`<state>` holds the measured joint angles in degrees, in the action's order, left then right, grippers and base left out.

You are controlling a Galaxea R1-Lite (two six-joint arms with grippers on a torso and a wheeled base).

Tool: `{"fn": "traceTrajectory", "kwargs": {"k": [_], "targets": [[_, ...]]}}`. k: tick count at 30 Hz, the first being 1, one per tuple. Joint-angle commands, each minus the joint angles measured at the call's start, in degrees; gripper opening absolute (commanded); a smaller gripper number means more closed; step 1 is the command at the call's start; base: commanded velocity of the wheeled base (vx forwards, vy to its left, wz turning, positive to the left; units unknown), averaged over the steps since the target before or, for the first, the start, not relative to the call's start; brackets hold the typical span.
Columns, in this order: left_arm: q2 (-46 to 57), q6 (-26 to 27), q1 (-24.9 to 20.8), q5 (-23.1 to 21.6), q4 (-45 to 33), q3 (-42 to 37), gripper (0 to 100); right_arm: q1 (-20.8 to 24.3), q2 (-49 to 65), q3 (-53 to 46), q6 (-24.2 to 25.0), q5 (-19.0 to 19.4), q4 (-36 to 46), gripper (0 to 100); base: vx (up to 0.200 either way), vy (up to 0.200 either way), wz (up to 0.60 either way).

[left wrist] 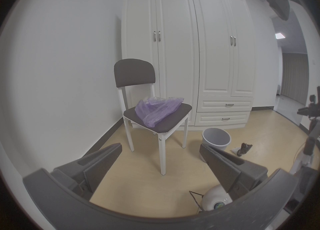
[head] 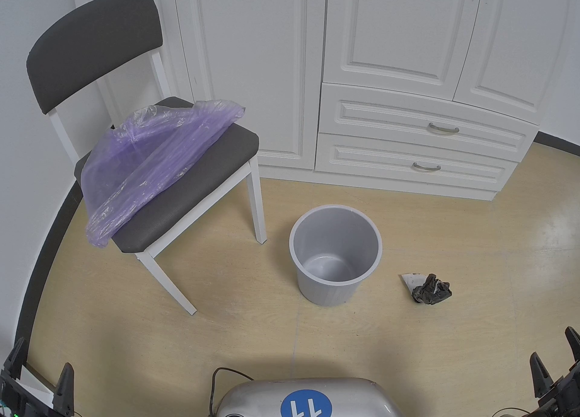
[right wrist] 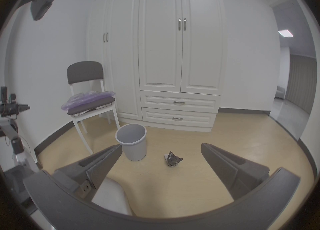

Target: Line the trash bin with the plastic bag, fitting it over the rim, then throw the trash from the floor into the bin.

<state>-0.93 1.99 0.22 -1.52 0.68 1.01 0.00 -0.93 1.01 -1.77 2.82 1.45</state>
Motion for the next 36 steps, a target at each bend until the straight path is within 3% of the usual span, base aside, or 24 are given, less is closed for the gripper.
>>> {"fn": "traceTrajectory", "kwargs": {"k": [1, 3, 4, 7, 10, 11, 15, 19, 20, 21, 24, 26, 29, 31, 32, 33, 34, 36], "targets": [[0.84, -4.80, -0.04, 2.67, 3.71, 0.66, 100, 0.09, 0.93, -0.92, 1.42, -1.23, 0.04, 100, 0.000, 0.000, 0.00], [0.75, -10.16, -0.13, 1.79, 7.58, 6.28, 100, 0.09, 0.93, -1.01, 1.24, -1.32, -0.04, 100, 0.000, 0.000, 0.00], [0.57, -10.42, -0.13, 0.64, 7.05, 8.30, 100, 0.00, 0.93, -1.01, 1.15, -1.32, -0.13, 100, 0.000, 0.000, 0.00], [-0.74, -8.14, -0.40, -4.80, 1.95, 13.23, 100, 0.09, 0.93, 2.94, 1.06, -0.53, -3.65, 100, 0.000, 0.000, 0.00], [-3.64, -7.08, -1.01, -6.56, -1.39, 15.60, 100, 0.53, -1.71, 11.12, 3.17, 1.75, -5.76, 100, 0.000, 0.000, 0.00], [-9.88, -6.73, -1.45, -6.65, -3.06, 17.62, 100, -0.09, -7.42, 16.04, 3.09, 3.51, -3.56, 100, 0.000, 0.000, 0.00], [-26.06, -4.18, -1.36, -6.56, -2.79, 22.10, 100, 0.88, -21.57, 21.31, -1.31, 7.29, -3.21, 100, 0.000, 0.000, 0.00], [-35.99, 0.30, -0.75, -6.21, -2.79, 25.44, 100, 1.58, -30.10, 25.27, -3.33, 7.99, -4.18, 100, 0.000, 0.000, 0.00], [-42.84, 5.66, -0.75, -4.28, -2.26, 28.34, 100, 1.93, -35.55, 27.99, -3.68, 8.35, -5.41, 100, 0.000, 0.000, 0.00], [-45.74, 7.59, -0.75, -3.05, -1.74, 29.49, 100, 2.29, -37.83, 28.78, -3.68, 8.43, -5.93, 100, 0.000, 0.000, 0.00], [-50.40, 9.88, -1.10, -1.03, -0.07, 30.63, 100, 2.37, -41.26, 29.57, -3.68, 8.35, -7.08, 100, 0.000, 0.000, 0.00], [-56.82, 12.08, -1.63, 1.79, 4.06, 30.80, 100, 3.08, -46.97, 29.57, -1.57, 7.99, -12.61, 100, 0.000, 0.000, 0.00], [-62.00, 13.66, -1.27, 6.36, 7.67, 29.84, 100, 6.33, -52.07, 29.05, 6.43, 6.15, -22.19, 100, 0.000, 0.000, 0.00], [-64.11, 13.92, -1.45, 8.82, 8.99, 29.84, 100, 9.32, -55.06, 29.31, 10.47, 0.35, -28.08, 100, 0.000, 0.000, 0.00], [-64.29, 13.92, -1.45, 8.99, 9.07, 29.84, 100, 9.49, -55.32, 29.40, 10.64, -0.27, -28.52, 100, 0.000, 0.000, 0.00], [-67.19, 14.18, -1.98, 9.87, 10.04, 30.45, 100, 11.34, -57.70, 29.49, 11.35, -6.95, -31.42, 100, 0.000, 0.000, 0.00], [-68.51, 14.45, -2.59, 10.05, 10.57, 30.72, 100, 11.87, -58.31, 29.49, 11.35, -9.06, -31.95, 100, 0.000, 0.000, 0.00], [-70.35, 15.15, -3.65, 10.40, 11.36, 31.07, 100, 12.39, -58.31, 29.22, 11.35, -9.58, -31.86, 100, 0.000, 0.000, 0.00]]}}
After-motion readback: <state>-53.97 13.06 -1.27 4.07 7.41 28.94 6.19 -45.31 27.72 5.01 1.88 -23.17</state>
